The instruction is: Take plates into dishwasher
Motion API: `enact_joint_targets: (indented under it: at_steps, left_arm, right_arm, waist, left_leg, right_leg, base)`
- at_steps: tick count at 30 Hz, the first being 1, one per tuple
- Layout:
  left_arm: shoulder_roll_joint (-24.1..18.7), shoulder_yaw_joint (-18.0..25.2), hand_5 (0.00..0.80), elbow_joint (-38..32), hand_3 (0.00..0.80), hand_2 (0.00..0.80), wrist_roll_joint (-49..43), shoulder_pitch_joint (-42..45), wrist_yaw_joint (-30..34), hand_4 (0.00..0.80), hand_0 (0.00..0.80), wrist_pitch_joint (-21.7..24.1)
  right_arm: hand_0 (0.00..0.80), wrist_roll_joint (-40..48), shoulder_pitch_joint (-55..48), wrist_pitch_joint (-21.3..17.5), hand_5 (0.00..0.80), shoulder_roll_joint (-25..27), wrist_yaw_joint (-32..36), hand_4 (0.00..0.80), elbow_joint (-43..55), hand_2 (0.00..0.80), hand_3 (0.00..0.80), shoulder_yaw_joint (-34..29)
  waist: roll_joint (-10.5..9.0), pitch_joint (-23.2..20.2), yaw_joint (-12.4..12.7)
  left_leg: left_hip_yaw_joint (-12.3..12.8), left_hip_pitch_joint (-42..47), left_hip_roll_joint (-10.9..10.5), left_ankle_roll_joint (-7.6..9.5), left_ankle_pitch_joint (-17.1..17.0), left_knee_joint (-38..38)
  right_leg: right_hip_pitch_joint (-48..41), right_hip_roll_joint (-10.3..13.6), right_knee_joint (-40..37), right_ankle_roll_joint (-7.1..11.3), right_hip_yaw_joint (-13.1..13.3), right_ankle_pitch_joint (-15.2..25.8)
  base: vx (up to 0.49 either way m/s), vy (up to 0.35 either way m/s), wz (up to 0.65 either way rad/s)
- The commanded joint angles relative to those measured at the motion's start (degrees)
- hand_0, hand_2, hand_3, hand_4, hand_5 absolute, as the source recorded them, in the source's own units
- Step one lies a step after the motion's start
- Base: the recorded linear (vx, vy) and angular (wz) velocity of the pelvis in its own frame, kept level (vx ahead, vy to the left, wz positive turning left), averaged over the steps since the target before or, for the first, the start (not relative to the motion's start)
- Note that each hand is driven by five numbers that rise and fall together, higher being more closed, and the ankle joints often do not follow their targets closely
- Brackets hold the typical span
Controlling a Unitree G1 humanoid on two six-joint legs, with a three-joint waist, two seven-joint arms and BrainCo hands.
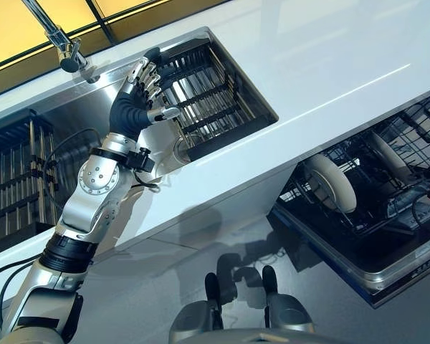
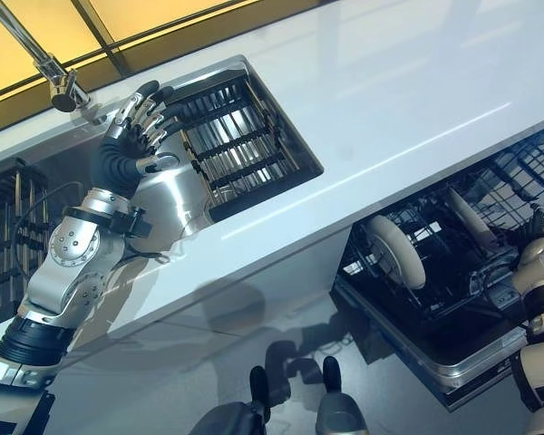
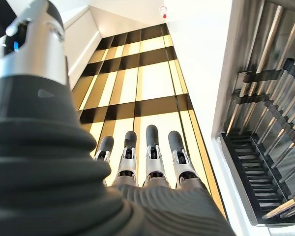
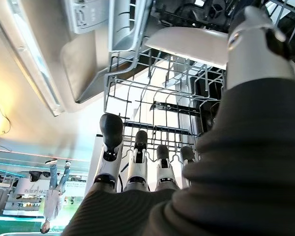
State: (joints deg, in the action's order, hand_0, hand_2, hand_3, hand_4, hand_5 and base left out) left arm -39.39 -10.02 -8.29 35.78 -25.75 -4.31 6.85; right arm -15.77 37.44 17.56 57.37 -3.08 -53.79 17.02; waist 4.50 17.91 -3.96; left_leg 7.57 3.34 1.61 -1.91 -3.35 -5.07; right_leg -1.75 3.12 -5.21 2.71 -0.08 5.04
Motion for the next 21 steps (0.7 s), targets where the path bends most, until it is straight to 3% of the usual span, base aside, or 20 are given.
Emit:
enact_joint_targets:
  at_steps: [1,6,12,15,21]
  left_arm:
    - [0.8,1.2,0.0,-0.4,0.0,0.0,0.5,0.7,0.5,0.0,0.0,2.5]
    - [2.3,3.7,0.0,-0.8,0.0,0.0,-1.3,4.3,0.0,0.0,0.0,3.1]
    - [6.1,7.4,0.0,-1.0,0.0,0.0,-4.7,10.2,1.1,0.0,0.0,4.5]
    - [7.8,8.3,0.0,-1.2,0.0,0.0,-5.4,12.5,1.8,0.0,0.0,5.8]
    - [7.3,7.3,0.0,-1.6,0.0,0.0,-4.1,12.0,1.5,0.0,0.0,4.9]
  right_arm:
    - [0.0,5.3,-2.8,0.5,0.0,2.5,-1.9,0.0,4.4,0.0,0.0,-0.1]
    - [0.0,11.4,-15.9,2.3,0.0,-2.7,-6.7,0.0,18.3,0.0,0.0,-11.5]
    - [0.0,17.3,-31.7,-6.6,0.0,-16.5,-22.7,0.0,30.1,0.0,0.0,-25.1]
    - [0.0,17.9,-35.7,-9.8,0.0,-23.7,-28.7,0.0,30.1,0.0,0.0,-26.7]
    - [0.0,17.1,-35.4,-9.0,0.0,-27.1,-40.2,0.0,21.5,0.0,0.0,-23.9]
  waist:
    - [-2.71,-6.1,-0.9]
    - [-3.19,-7.6,-2.6]
    - [-2.7,-9.0,-4.7]
    - [-2.16,-9.3,-5.3]
    - [-1.31,-9.7,-4.8]
  left_leg:
    - [0.8,2.0,-2.7,3.24,6.0,0.1]
    - [1.2,2.7,-2.6,3.62,6.4,0.1]
    - [2.4,4.0,-2.5,4.39,7.1,0.1]
    - [3.0,4.7,-2.3,4.65,7.5,0.1]
    - [3.5,5.7,-2.2,4.75,8.0,0.1]
  right_leg:
    - [-0.4,-3.4,0.2,-0.08,-0.3,-2.1]
    - [-0.9,-3.8,0.2,0.01,1.1,-2.2]
    - [-1.5,-4.3,0.2,0.27,2.9,-2.4]
    - [-1.9,-4.4,0.2,0.3,3.4,-2.6]
    - [-2.6,-4.3,0.2,0.39,3.4,-2.8]
  base:
    - [0.043,0.052,-0.08]
    - [0.038,0.047,-0.04]
    - [0.031,0.048,-0.14]
    - [0.018,0.039,-0.11]
    - [0.019,0.01,-0.1]
